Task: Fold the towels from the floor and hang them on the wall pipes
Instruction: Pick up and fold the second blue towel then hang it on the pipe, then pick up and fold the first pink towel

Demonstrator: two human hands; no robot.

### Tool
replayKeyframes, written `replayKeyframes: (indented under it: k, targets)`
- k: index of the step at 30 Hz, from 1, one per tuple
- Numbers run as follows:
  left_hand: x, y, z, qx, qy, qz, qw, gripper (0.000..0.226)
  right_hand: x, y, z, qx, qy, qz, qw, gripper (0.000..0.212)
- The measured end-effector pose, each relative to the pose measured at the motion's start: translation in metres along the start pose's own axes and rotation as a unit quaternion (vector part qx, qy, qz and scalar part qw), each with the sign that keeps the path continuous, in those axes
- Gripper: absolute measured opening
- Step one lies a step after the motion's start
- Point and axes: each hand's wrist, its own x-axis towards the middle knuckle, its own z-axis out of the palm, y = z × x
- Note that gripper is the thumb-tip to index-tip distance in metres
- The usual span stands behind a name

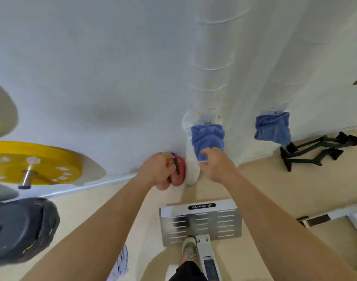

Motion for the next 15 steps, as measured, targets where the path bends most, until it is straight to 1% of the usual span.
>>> replayKeyframes:
  k: [2, 5, 6, 10, 13, 15]
  targets:
    - [-0.031, -0.042, -0.004, -0.012, 0.01, -0.029, 0.999, 0.028, -0.011, -0.037, 0.023, -0.016, -0.01, -0.016, 1.0, 0.044]
    - [-0.089, -0.122, -0.005, -0.034, 0.025, -0.069, 0.997, 0.039, -0.029, -0.105, 0.07, -0.051, -0.028, -0.043, 0.997, 0.023]
    - [-0.111, -0.151, -0.004, -0.04, 0.028, -0.084, 0.995, 0.042, -0.035, -0.127, 0.09, -0.06, -0.036, -0.052, 0.996, 0.019]
    - [-0.201, -0.265, 0.003, -0.047, 0.03, -0.138, 0.989, 0.046, -0.073, -0.221, 0.176, -0.119, -0.087, -0.094, 0.985, 0.03]
    - [-0.269, -0.339, 0.008, -0.054, 0.028, -0.178, 0.982, 0.047, -0.108, -0.289, 0.241, -0.147, -0.142, -0.129, 0.97, 0.045]
    - [-0.311, -0.38, 0.011, -0.071, 0.033, -0.207, 0.975, 0.047, -0.131, -0.326, 0.283, -0.171, -0.183, -0.148, 0.957, 0.05]
